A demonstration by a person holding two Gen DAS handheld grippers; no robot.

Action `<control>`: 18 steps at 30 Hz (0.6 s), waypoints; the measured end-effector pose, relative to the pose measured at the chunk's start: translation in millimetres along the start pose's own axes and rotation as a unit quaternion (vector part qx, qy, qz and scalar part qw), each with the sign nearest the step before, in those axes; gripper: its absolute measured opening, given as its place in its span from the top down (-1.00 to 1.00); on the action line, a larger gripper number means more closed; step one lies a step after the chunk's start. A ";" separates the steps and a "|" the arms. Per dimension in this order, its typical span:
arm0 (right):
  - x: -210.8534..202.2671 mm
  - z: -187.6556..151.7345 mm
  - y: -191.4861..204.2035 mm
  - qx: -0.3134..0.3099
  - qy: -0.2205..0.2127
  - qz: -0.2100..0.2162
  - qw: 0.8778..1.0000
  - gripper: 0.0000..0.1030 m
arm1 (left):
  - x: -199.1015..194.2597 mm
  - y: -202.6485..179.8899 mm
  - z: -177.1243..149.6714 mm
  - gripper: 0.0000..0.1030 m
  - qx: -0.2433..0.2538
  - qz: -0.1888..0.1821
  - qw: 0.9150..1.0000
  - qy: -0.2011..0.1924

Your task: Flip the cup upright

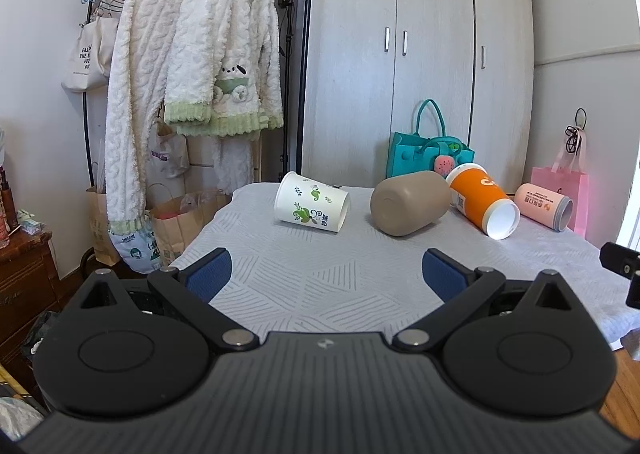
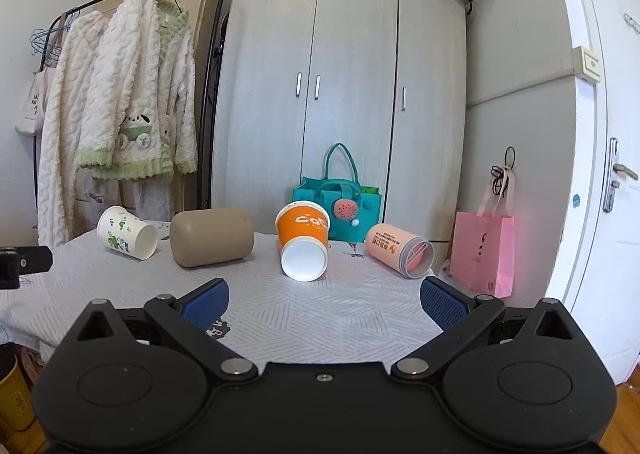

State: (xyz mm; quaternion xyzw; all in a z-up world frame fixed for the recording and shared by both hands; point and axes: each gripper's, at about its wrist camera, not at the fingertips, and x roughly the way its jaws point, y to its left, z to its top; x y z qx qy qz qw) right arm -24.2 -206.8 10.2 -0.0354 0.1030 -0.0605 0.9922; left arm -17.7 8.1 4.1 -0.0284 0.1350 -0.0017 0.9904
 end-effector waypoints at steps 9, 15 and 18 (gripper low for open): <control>-1.0 0.3 -3.2 0.003 -0.005 0.000 1.000 -1.00 | -1.0 -0.6 0.1 -1.00 -0.001 0.002 1.000 -0.003; 0.6 -0.1 -4.2 0.006 0.008 -0.001 1.000 -1.00 | -1.1 -1.7 -0.7 -1.00 0.002 0.004 1.000 0.000; -0.3 -0.7 -5.0 0.008 0.009 0.001 1.000 -1.00 | -1.8 -2.4 -1.6 -1.00 0.001 0.003 1.000 0.000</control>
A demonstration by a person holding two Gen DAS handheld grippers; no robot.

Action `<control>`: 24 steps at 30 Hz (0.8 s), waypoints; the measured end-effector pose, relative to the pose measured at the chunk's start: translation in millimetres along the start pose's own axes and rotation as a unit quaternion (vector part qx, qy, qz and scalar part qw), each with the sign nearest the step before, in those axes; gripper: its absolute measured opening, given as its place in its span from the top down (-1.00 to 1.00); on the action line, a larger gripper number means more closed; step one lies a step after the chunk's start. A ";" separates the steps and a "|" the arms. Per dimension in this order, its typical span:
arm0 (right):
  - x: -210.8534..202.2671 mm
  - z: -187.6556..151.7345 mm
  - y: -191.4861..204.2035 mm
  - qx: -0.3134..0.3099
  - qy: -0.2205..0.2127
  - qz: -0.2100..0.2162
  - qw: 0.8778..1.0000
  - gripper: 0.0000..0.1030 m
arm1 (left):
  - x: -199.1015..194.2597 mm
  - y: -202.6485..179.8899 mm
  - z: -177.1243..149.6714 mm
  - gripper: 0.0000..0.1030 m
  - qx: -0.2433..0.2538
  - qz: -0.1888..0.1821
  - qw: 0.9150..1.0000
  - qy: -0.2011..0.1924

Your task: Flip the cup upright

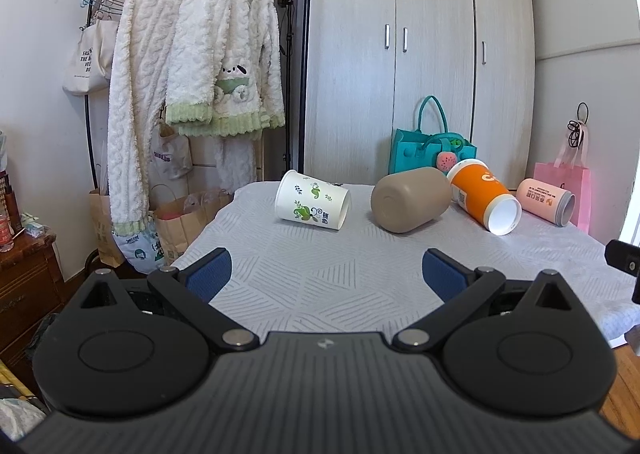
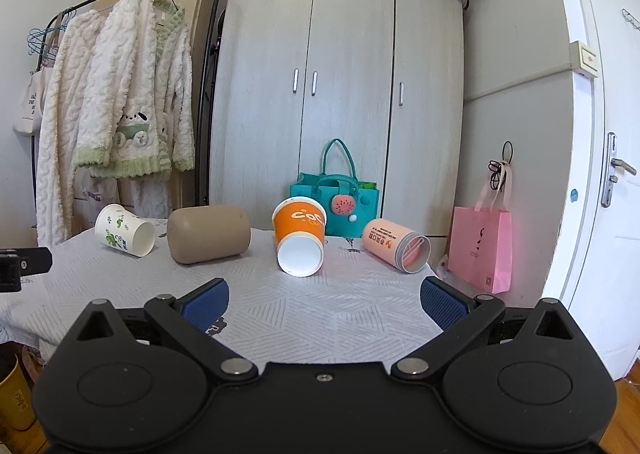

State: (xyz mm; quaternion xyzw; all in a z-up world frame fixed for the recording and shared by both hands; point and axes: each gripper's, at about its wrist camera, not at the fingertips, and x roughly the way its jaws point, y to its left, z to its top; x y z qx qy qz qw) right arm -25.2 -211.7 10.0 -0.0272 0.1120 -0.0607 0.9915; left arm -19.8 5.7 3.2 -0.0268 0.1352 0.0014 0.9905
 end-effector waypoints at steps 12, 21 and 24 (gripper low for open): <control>0.6 0.9 -2.2 0.005 0.003 -0.002 1.000 -1.00 | -3.1 -1.3 -0.6 -1.00 0.004 -0.002 1.000 0.002; 1.0 0.7 -2.2 0.005 0.006 -0.003 1.000 -1.00 | -2.8 -2.2 -0.3 -1.00 0.005 -0.001 1.000 0.002; 1.2 0.2 -2.2 0.004 0.006 -0.004 1.000 -1.00 | -2.7 -2.4 -0.3 -1.00 0.004 -0.001 1.000 0.002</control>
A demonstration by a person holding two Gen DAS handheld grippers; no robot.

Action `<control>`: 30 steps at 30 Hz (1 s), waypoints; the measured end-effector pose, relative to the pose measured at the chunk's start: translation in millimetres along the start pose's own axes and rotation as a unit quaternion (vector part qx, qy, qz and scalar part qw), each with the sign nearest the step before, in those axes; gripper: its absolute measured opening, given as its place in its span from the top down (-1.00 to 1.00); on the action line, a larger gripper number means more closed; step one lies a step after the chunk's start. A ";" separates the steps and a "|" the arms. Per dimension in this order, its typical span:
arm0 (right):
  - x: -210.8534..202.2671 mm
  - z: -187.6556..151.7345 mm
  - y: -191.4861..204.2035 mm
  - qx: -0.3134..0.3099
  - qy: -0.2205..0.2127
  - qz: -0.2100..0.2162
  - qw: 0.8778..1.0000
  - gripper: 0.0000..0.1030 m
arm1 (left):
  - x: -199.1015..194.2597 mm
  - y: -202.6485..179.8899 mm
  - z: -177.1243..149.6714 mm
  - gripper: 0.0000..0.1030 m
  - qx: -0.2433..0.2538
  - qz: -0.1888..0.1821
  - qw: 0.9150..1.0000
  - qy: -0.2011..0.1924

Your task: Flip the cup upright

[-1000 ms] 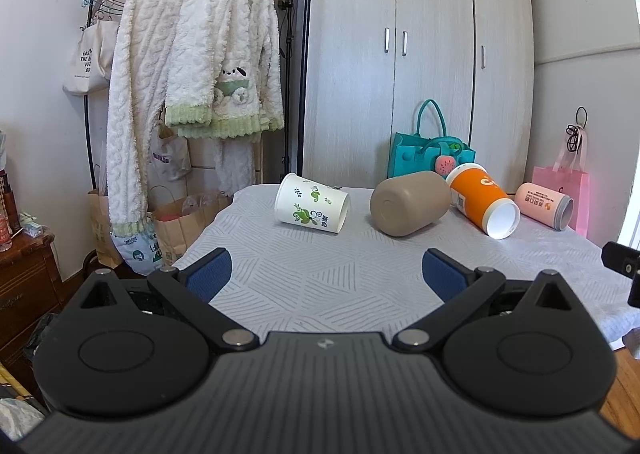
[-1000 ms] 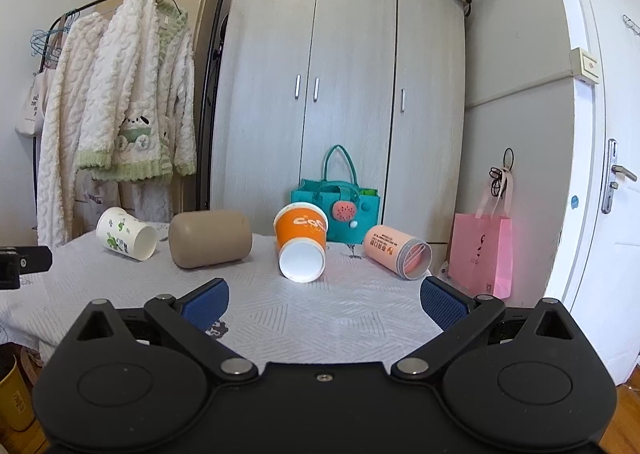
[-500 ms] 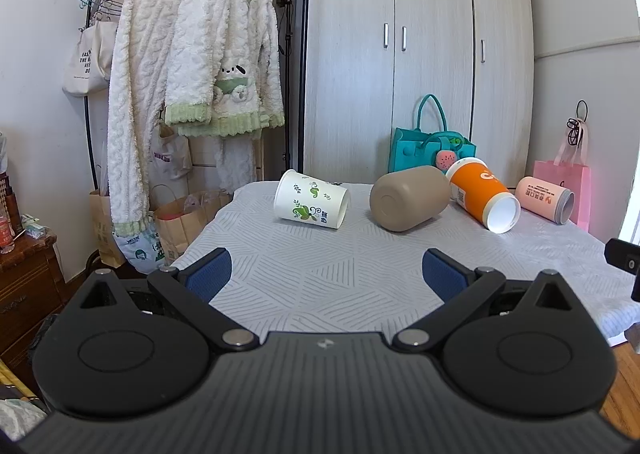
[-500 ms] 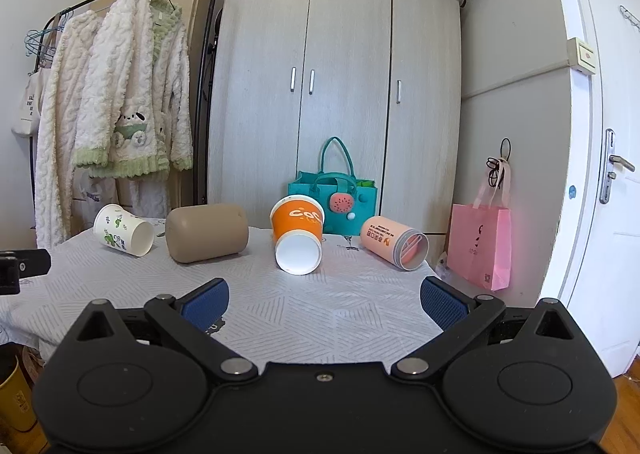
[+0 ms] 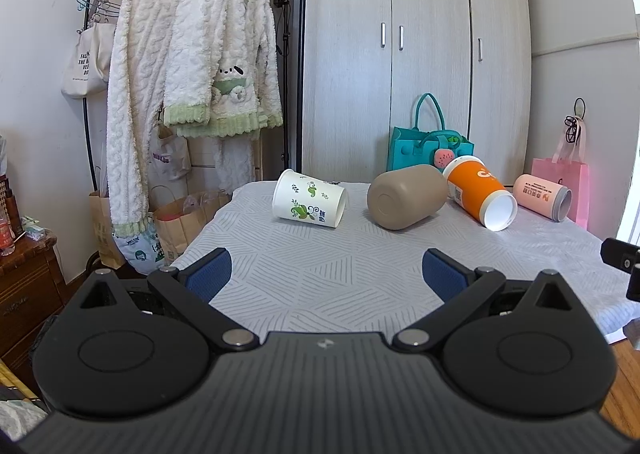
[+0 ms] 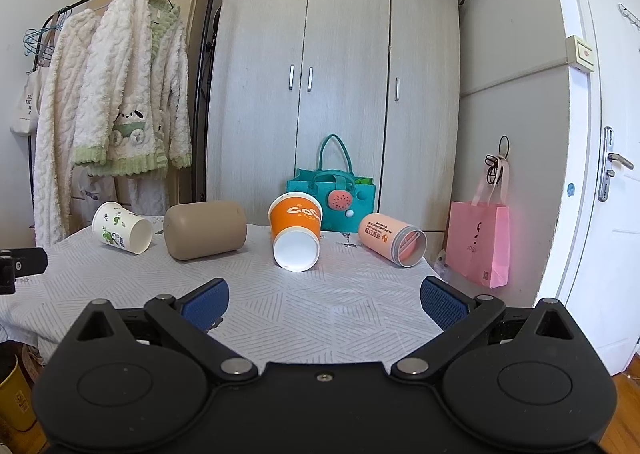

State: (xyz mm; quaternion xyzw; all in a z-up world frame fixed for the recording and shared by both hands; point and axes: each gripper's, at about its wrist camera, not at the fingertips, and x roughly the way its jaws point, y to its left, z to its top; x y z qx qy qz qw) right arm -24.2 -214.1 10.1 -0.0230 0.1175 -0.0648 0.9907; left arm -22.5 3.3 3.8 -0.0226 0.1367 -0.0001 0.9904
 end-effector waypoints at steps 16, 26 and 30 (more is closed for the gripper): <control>-0.4 -2.1 1.3 0.000 0.005 0.000 1.000 -1.00 | -0.3 -0.6 -0.1 -1.00 0.002 0.000 1.000 0.001; 4.1 10.7 -11.3 -0.011 0.031 0.073 0.997 -1.00 | -1.7 7.9 11.1 -1.00 0.025 -0.014 0.999 0.030; 11.2 24.4 -23.1 -0.018 0.057 0.140 0.988 -1.00 | 7.2 10.9 28.5 -1.00 0.055 -0.008 0.997 0.055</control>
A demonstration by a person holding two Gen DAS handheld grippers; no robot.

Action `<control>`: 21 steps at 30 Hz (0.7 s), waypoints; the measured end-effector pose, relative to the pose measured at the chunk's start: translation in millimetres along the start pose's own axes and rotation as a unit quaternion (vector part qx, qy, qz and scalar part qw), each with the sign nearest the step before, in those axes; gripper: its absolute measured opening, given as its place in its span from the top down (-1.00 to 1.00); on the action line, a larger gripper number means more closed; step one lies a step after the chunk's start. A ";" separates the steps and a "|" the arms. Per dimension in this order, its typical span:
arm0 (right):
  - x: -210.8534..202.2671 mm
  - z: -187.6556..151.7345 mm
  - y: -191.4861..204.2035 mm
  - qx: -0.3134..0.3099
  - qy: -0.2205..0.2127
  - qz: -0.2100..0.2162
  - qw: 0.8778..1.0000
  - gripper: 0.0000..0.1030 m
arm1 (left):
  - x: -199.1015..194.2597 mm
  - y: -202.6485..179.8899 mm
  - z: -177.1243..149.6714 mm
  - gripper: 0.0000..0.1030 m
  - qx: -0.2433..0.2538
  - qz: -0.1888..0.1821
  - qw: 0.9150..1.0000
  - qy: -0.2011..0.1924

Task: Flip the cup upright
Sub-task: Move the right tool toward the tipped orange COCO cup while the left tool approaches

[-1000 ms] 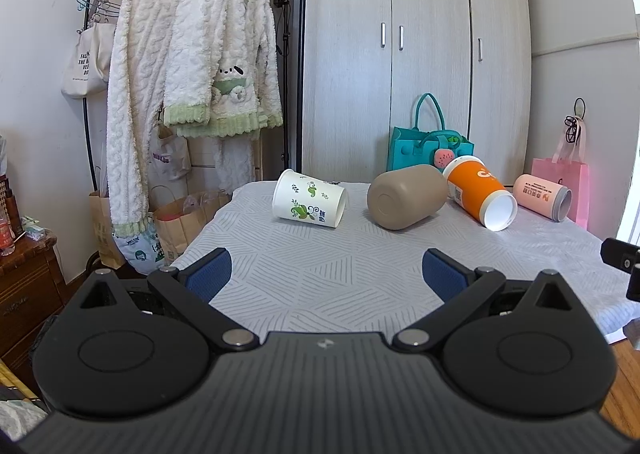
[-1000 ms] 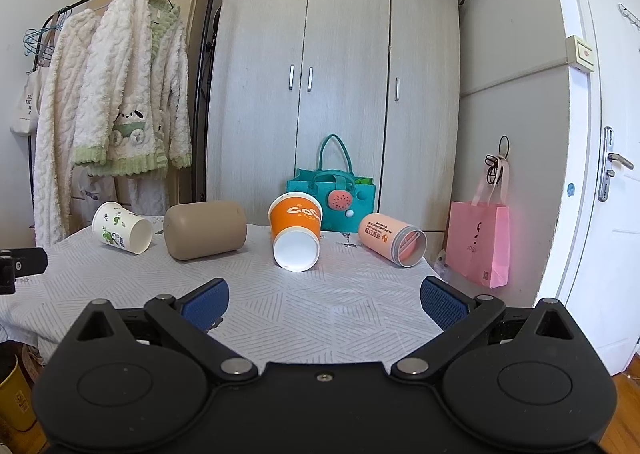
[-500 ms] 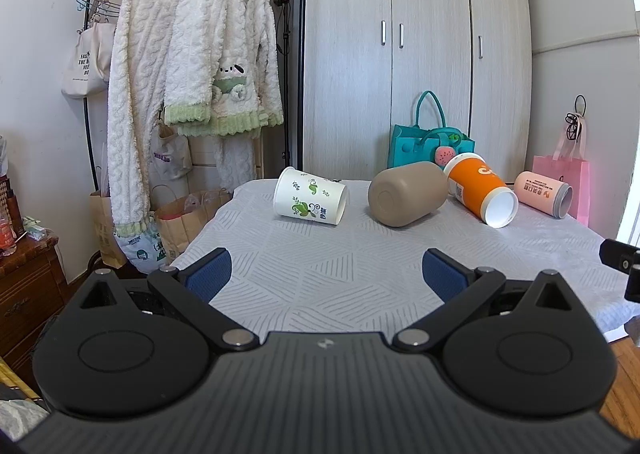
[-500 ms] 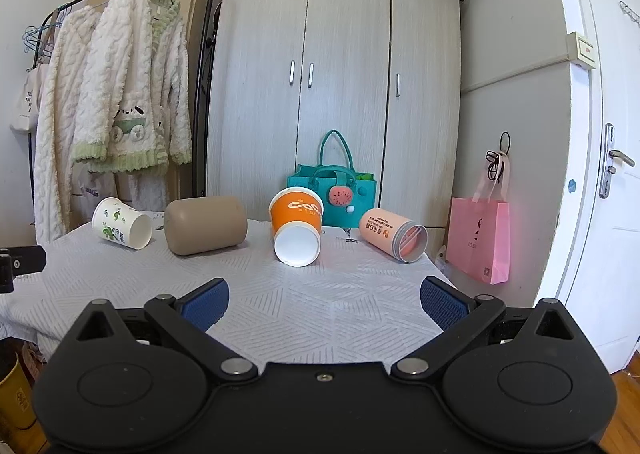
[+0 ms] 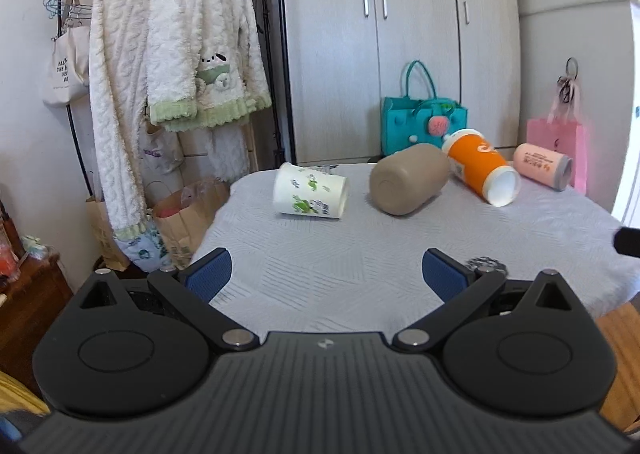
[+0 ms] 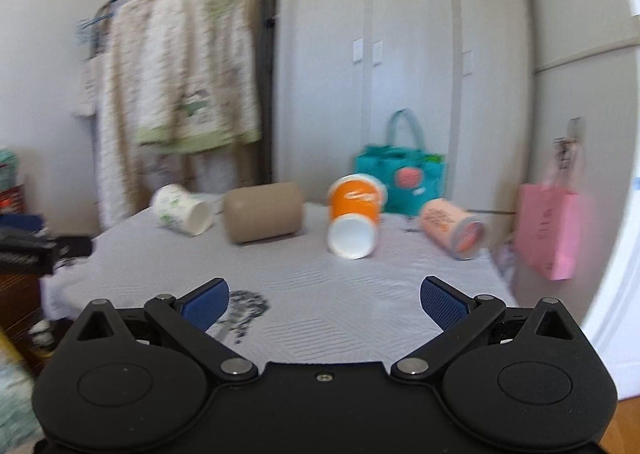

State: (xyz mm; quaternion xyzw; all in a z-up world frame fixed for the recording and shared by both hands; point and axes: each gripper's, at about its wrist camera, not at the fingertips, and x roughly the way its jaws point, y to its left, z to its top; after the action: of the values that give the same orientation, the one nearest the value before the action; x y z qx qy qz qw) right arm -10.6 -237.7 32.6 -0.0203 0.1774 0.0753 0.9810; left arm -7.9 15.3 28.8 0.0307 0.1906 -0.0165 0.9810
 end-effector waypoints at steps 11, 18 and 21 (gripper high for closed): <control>23.0 45.9 -13.4 -0.038 0.038 0.097 0.994 -1.00 | 45.2 -15.2 67.6 -1.00 0.045 -0.064 0.996 0.041; 61.9 59.1 -15.7 -0.062 0.062 0.099 0.991 -1.00 | 90.6 -50.2 98.6 -1.00 0.069 -0.109 0.990 0.057; 84.9 62.6 -17.3 -0.072 0.068 0.091 0.991 -1.00 | 110.7 -69.5 108.2 -1.00 0.069 -0.134 0.987 0.061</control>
State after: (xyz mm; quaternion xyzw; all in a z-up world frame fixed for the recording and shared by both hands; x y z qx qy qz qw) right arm 92.3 -238.7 61.7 -0.0797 0.2387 0.1753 0.9518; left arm 132.0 -63.5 83.6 0.0740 0.2507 -0.1590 0.9520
